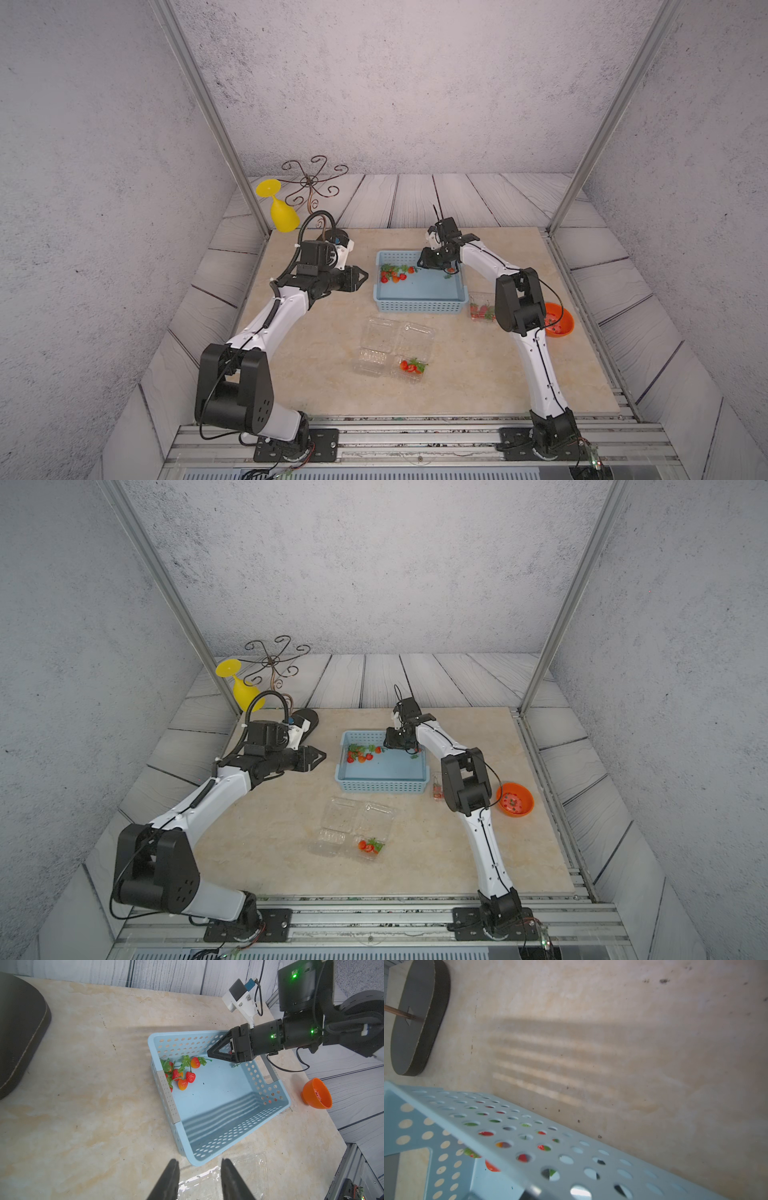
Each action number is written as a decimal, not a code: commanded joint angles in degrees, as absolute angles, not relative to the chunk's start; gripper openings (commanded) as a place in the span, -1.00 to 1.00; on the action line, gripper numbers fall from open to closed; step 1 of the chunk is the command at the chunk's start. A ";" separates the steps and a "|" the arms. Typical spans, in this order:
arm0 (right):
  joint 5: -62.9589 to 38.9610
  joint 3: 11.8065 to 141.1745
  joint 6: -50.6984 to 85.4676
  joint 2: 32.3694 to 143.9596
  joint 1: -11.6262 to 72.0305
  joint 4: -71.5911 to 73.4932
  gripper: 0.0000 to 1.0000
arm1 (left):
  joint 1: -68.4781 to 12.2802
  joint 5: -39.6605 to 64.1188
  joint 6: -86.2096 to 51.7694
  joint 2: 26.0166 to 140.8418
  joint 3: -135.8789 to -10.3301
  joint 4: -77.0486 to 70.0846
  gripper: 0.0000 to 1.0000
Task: Pack strawberries into containers
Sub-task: Pick up the strawberry from the basket.
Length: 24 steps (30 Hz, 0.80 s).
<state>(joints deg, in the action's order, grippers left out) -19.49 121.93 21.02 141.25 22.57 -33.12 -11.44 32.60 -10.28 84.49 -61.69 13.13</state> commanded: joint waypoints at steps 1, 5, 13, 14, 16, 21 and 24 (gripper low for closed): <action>-22.08 122.83 22.19 143.69 22.50 -33.28 -0.24 | -11.87 32.36 -8.93 85.16 -63.28 13.49 -0.25; -22.93 121.72 22.75 143.53 22.52 -32.19 -0.26 | -11.87 32.39 -8.96 85.15 -63.29 13.54 -0.25; -23.58 122.75 23.51 144.92 22.50 -31.38 -0.36 | -11.87 32.17 -8.72 85.08 -63.22 13.71 -0.25; -23.88 122.78 23.71 145.10 22.50 -31.31 -0.39 | -11.87 32.09 -8.79 85.08 -63.25 13.78 -0.25; -24.17 122.63 23.90 145.11 22.54 -31.21 -0.43 | -11.87 32.08 -8.67 85.08 -63.33 13.80 -0.25; -23.99 122.66 23.99 145.37 22.41 -30.92 -0.47 | -11.87 32.04 -8.65 84.99 -63.37 13.80 -0.25; -24.50 122.70 24.41 145.47 22.42 -30.35 -0.58 | -11.88 31.84 -8.60 84.86 -63.36 13.89 -0.25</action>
<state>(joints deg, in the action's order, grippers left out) -23.57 121.84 23.90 143.48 22.55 -30.79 -11.49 32.34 -9.85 84.64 -61.89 13.30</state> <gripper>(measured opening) 0.226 0.376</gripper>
